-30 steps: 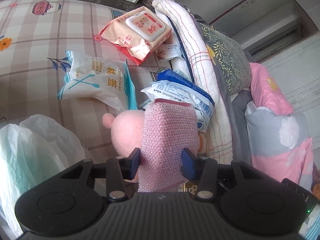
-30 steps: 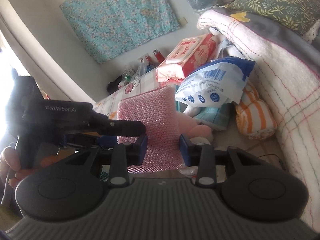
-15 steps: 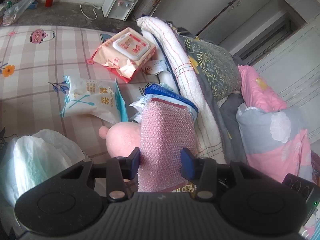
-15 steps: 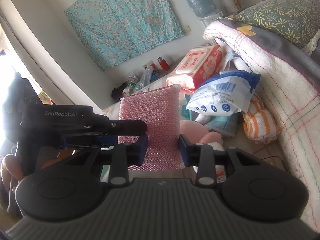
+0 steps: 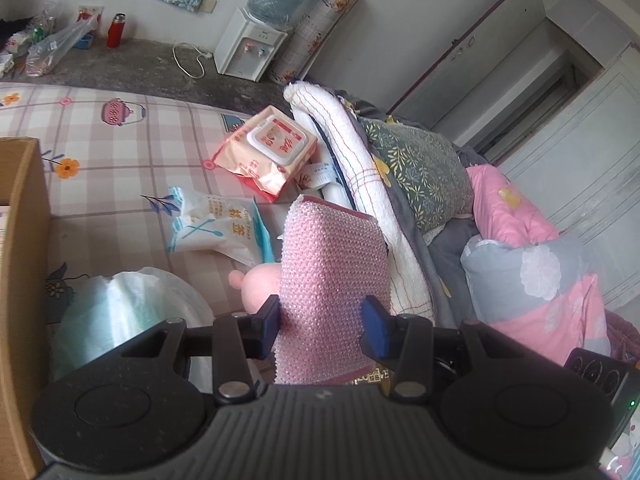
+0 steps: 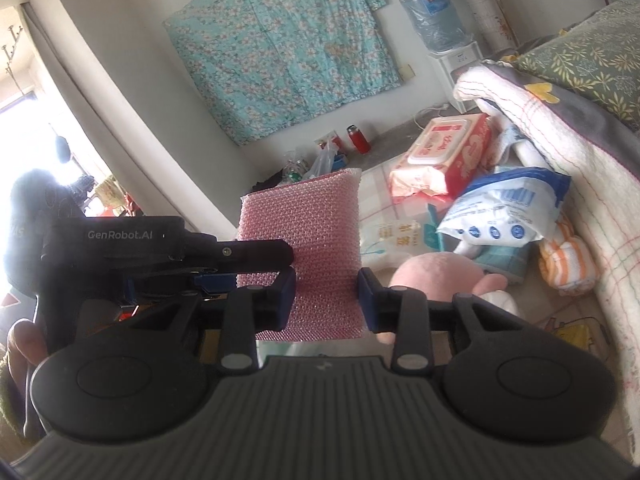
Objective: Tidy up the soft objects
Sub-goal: 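Carry the pink sponge pad with the left gripper over the cardboard box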
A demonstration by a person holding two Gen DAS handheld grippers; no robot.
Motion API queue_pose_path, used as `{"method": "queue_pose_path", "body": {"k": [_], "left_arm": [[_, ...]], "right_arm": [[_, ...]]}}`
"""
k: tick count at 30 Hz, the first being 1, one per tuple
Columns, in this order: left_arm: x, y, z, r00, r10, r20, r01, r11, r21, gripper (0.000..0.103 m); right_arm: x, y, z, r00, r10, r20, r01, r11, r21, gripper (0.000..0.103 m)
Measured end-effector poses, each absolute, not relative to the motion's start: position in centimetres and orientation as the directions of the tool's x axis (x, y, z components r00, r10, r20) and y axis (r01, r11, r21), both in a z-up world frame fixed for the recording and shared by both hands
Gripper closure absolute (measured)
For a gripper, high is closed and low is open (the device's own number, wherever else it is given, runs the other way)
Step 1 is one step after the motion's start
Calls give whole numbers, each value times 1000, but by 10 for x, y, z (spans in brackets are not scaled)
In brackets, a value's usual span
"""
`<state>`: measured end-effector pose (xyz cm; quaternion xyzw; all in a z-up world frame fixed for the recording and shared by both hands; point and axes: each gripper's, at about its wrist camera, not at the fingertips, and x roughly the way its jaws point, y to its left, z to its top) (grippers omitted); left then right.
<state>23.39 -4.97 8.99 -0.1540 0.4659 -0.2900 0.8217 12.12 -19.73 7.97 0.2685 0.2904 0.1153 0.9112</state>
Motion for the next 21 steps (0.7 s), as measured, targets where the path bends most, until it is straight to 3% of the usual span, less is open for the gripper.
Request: {"method": "queue_pose_path", "body": {"k": [21], "left_arm": [[197, 40, 121, 529, -549, -648, 231, 827, -513, 58]], "right_arm": [[115, -113, 123, 747, 502, -436, -205, 797, 568, 69]]}}
